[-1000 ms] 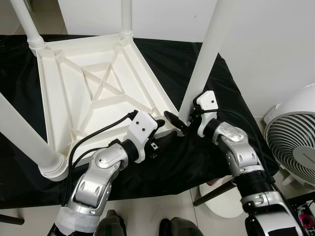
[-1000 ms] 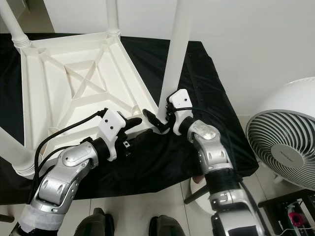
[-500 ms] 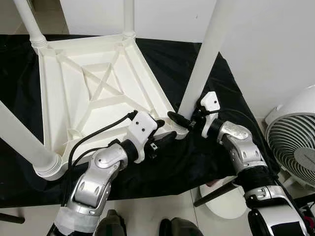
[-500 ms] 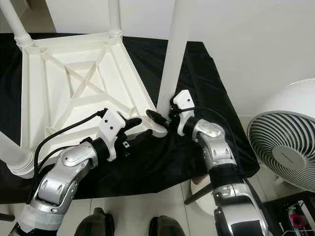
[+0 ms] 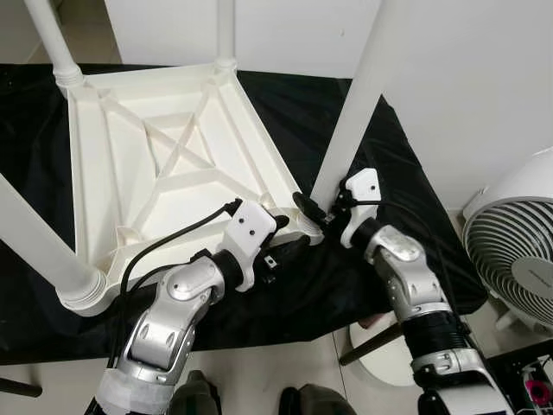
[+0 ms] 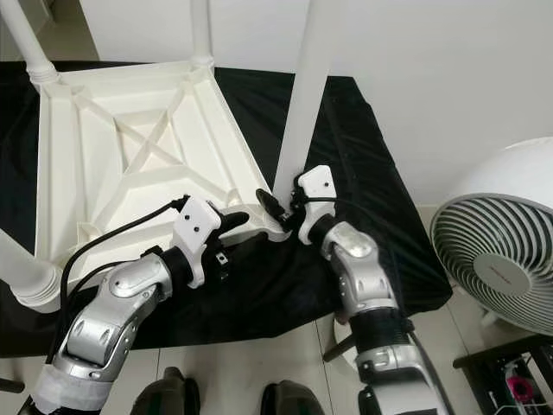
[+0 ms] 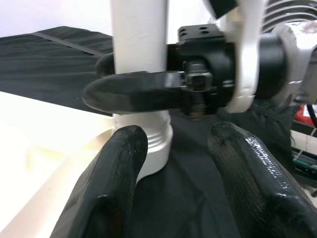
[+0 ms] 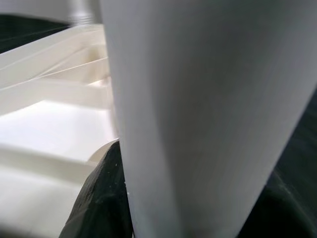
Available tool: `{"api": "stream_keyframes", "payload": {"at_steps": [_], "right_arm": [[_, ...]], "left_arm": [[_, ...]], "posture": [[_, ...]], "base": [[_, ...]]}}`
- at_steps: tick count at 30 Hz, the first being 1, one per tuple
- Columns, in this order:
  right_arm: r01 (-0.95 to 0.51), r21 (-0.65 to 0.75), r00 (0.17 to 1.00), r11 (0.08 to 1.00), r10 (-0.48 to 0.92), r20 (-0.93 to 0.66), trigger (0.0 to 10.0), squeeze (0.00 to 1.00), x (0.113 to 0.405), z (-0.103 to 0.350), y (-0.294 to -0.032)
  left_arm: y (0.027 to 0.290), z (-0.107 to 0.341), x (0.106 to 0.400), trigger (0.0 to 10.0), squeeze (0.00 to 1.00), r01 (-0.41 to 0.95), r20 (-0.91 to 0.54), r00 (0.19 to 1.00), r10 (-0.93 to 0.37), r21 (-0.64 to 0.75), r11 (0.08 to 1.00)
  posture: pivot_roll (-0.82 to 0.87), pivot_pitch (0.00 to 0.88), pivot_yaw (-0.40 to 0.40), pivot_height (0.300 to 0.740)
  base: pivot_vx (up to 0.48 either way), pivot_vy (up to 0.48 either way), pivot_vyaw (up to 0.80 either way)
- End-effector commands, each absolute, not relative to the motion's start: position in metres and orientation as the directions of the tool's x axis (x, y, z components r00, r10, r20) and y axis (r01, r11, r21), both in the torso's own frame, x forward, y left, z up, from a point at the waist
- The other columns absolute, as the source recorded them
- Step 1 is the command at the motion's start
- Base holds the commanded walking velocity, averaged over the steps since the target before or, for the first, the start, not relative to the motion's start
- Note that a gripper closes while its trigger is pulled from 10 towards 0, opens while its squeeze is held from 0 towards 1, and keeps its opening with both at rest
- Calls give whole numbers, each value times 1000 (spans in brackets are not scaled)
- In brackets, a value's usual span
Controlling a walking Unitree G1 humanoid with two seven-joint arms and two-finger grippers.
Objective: Building children table
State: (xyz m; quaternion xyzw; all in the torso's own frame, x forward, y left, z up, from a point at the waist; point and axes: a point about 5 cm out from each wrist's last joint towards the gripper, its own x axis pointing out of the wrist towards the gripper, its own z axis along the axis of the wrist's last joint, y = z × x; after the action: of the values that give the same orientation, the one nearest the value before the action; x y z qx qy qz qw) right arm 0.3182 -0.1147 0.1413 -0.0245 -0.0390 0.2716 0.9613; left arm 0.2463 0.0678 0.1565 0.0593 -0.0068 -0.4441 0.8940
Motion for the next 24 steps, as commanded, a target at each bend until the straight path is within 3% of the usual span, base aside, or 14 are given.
{"api": "stream_keyframes", "payload": {"at_steps": [1, 3, 5, 14, 15, 24], "right_arm": [[-386, -43, 922, 922, 387, 25, 10000, 0, 319, 134, -120], [-238, 0, 970, 971, 238, 41, 10000, 0, 319, 137, -120], [-202, 8, 978, 979, 202, 46, 10000, 0, 318, 138, -119], [-176, 19, 983, 984, 174, 59, 10000, 0, 309, 145, -103], [-173, 19, 983, 985, 172, 66, 10000, 1000, 309, 147, -106], [-230, -30, 967, 973, 231, 102, 10000, 1000, 318, 160, -126]], "left_arm": [[66, 159, 247, 10000, 0, 774, -32, 629, -777, 119, 622], [67, 159, 247, 10000, 0, 772, -32, 631, -775, 119, 624], [68, 159, 247, 10000, 0, 771, -32, 632, -774, 119, 625], [66, 158, 244, 10000, 0, 769, -32, 636, -771, 105, 630], [66, 158, 244, 10000, 0, 768, -32, 637, -770, 105, 631], [68, 158, 245, 10000, 0, 761, -30, 646, -763, 106, 640]], "posture": [[28, 31, -62, 740], [27, 35, -63, 740], [26, 42, -66, 740], [16, 54, -71, 740], [15, 56, -73, 740], [11, 64, -80, 740]], "base": [[0, 0, 0], [0, 0, 0], [0, 0, 0], [0, 0, 0], [0, 0, 0], [0, 0, 0]]}}
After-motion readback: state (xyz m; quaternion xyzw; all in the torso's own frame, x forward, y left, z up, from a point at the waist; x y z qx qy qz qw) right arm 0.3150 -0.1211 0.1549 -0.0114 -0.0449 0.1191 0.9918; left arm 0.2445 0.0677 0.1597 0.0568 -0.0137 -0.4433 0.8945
